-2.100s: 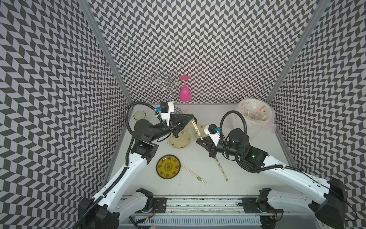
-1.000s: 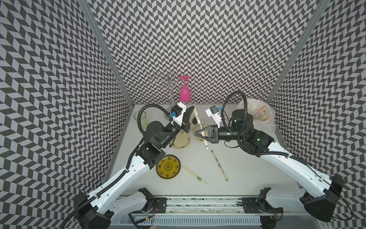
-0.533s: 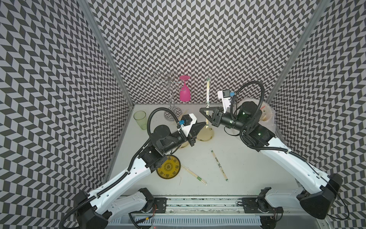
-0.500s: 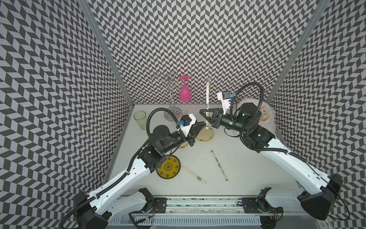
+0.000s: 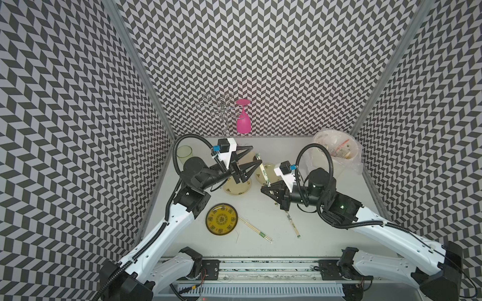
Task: Remove the packaging of disposable chopsticks
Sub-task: Remove the packet bag from the disposable chopsticks.
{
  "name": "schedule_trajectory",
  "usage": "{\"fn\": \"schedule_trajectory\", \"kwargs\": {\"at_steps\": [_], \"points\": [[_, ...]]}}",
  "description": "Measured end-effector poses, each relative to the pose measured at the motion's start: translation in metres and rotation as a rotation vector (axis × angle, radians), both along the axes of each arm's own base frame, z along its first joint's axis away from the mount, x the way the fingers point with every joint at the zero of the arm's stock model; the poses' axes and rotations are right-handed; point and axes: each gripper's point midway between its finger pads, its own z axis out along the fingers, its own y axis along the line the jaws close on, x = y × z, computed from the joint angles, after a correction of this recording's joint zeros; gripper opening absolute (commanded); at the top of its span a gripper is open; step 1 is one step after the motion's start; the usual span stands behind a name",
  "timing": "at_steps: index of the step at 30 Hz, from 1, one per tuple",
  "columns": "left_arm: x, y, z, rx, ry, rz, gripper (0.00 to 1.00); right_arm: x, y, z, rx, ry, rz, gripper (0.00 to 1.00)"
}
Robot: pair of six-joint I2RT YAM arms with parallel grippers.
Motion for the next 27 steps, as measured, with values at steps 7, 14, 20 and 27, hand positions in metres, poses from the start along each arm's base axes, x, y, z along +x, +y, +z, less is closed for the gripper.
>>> {"fn": "schedule_trajectory", "kwargs": {"at_steps": [7, 14, 20, 27], "points": [[-0.022, -0.001, 0.011, -0.024, -0.017, -0.119, 0.45, 0.006, -0.004, -0.010, -0.065, -0.057, -0.029, 0.00], [-0.030, 0.002, 0.019, -0.042, -0.029, -0.161, 0.39, 0.009, -0.009, -0.015, -0.122, -0.085, -0.046, 0.00], [-0.023, -0.003, 0.007, -0.024, 0.015, -0.180, 0.43, 0.007, -0.010, -0.018, -0.151, -0.094, -0.043, 0.00], [-0.013, -0.001, 0.001, -0.016, 0.045, -0.147, 0.55, 0.005, -0.011, -0.014, -0.161, -0.114, -0.044, 0.00]]}}
